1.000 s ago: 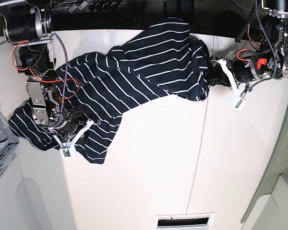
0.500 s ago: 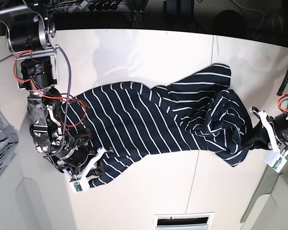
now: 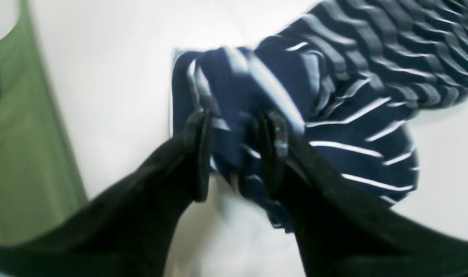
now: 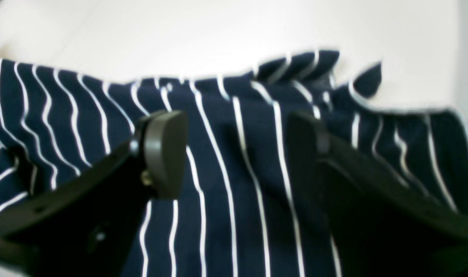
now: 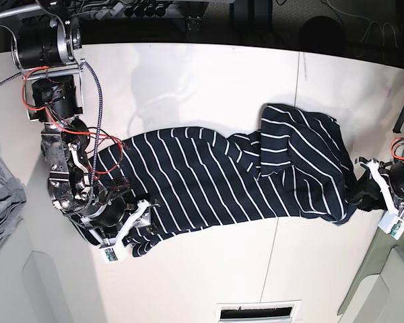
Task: Layout the t-shirt on the table in an organized manner, then fold the t-shirt properly
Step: 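Release the shirt and raise both grippers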
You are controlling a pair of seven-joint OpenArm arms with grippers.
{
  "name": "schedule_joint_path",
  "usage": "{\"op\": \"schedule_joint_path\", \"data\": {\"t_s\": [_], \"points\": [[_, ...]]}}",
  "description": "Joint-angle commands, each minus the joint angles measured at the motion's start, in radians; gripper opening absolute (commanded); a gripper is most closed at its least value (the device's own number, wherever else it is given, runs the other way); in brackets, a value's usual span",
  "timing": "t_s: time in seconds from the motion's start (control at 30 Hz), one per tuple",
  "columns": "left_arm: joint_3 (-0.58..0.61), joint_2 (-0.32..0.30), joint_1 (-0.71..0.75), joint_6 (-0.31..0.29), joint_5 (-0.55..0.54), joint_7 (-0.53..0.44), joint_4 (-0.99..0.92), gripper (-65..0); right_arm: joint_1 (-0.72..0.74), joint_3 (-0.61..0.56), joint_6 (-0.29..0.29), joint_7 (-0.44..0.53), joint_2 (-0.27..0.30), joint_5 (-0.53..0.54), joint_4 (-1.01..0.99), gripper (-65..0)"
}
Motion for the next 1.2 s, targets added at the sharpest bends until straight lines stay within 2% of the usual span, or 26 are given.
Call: {"op": "schedule_joint_path", "data": {"t_s": [0.0,0.17,0.23,0.3,0.37,0.5,0.6,0.73,0.83,1.0,1.17], "points": [[-0.009,-0.020,-0.021,-0.005,-0.035,0.005,0.016,-42.0,0.032,0.023,-0.005,-0.011,0.003,0.011,0.017,-24.9],[-0.072,-0.020,0.027,-0.013,-0.150,0.034,0.076,-42.0,-0.024,0.185,0.000,-0.095,0.007,0.015,0.040,-24.9],[-0.139,-0.019,0.077,-0.046,-0.224,0.075,0.107,-42.0,-0.073,0.262,0.002,-0.098,0.014,0.020,0.061,-24.9],[-0.207,-0.019,0.137,-0.088,-0.308,0.118,0.121,-42.0,-0.120,0.327,0.005,-0.098,0.032,0.062,0.072,-24.9],[-0.261,-0.019,0.204,-0.088,-0.378,0.139,0.120,-42.0,-0.158,0.376,0.023,-0.098,0.056,0.128,0.073,-24.9],[-0.313,0.027,0.337,-0.088,-0.391,0.139,0.120,-42.0,-0.215,0.425,0.059,-0.092,0.109,0.212,0.073,-24.9],[-0.314,0.108,0.415,-0.088,-0.304,0.110,0.109,-42.0,-0.248,0.427,0.063,-0.090,0.143,0.233,0.073,-24.9],[-0.314,0.189,0.428,-0.088,-0.083,-0.045,0.005,-42.0,-0.256,0.426,0.063,-0.091,0.144,0.255,0.073,-24.9],[-0.312,0.196,0.412,-0.088,0.002,-0.147,-0.100,-42.0,-0.256,0.426,0.063,-0.091,0.138,0.270,0.073,-24.9],[-0.296,0.196,0.338,-0.088,0.089,-0.183,-0.232,-42.0,-0.259,0.426,0.064,-0.091,0.138,0.270,0.073,-24.9],[-0.195,0.196,0.291,-0.088,0.234,-0.304,-0.311,-42.0,-0.258,0.426,0.064,-0.098,0.133,0.307,0.073,-24.9]]}}
